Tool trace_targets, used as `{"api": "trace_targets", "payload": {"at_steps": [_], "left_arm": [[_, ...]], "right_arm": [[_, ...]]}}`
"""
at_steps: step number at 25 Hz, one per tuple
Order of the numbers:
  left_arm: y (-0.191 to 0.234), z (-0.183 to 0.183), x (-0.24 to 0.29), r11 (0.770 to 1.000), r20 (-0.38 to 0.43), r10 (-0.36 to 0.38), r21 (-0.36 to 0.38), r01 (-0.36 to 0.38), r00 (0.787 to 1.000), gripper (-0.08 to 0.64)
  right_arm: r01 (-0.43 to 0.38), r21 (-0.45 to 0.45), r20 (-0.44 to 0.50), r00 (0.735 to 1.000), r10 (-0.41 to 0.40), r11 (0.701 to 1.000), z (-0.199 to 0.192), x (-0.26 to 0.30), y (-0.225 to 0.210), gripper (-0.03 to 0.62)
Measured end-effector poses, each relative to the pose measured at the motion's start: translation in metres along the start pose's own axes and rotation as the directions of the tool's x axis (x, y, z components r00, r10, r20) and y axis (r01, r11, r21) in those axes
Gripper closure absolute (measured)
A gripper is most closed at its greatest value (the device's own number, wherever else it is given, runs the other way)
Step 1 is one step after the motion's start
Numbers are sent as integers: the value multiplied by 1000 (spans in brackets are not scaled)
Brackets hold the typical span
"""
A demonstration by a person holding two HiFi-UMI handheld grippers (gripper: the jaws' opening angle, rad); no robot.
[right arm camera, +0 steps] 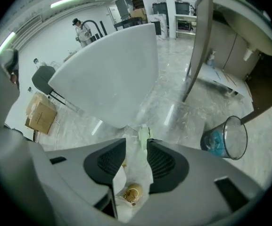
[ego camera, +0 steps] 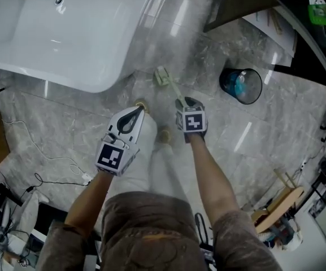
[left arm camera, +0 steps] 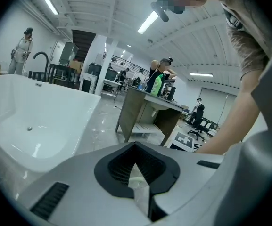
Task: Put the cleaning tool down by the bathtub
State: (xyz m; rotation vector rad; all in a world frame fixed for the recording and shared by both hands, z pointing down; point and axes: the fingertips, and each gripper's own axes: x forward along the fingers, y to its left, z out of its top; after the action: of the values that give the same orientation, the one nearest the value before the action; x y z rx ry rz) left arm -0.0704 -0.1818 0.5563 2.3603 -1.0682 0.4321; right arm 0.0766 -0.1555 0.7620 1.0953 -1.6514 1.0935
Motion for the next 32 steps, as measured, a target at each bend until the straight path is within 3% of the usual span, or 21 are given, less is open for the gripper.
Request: {"api": "trace_targets", "payload": {"at_steps": [5, 8, 10, 21, 26, 30, 32], "left_arm": [[-22, 36, -15, 999, 5, -10, 32, 10, 1000, 554], [-39, 57, -32, 998, 0, -25, 55, 25, 1000, 554], [-52, 74, -47, 997, -2, -35, 62, 35, 999, 554], [-118, 138, -104, 995, -7, -88, 44, 88, 996, 554], [-139, 162, -129, 988, -16, -129, 84, 130, 991, 554], [-149, 179, -149, 985, 19, -137, 110, 134, 990, 554], [-155, 187, -158, 983, 37, -142, 124, 136, 989, 554]], "right_arm": [[-35, 25, 100, 994, 33, 999, 24, -63, 9, 471], [-57, -9, 159, 986, 58, 998, 39, -111, 20, 519], [-85, -35, 196, 976, 90, 996, 45, -146, 31, 584], [-237, -126, 302, 916, 265, 963, 33, -308, 83, 586], [-313, -196, 396, 842, 367, 929, 43, -376, 116, 586], [-360, -281, 481, 750, 455, 890, 49, -423, 140, 586], [-345, -326, 518, 713, 472, 880, 53, -443, 147, 586]]}}
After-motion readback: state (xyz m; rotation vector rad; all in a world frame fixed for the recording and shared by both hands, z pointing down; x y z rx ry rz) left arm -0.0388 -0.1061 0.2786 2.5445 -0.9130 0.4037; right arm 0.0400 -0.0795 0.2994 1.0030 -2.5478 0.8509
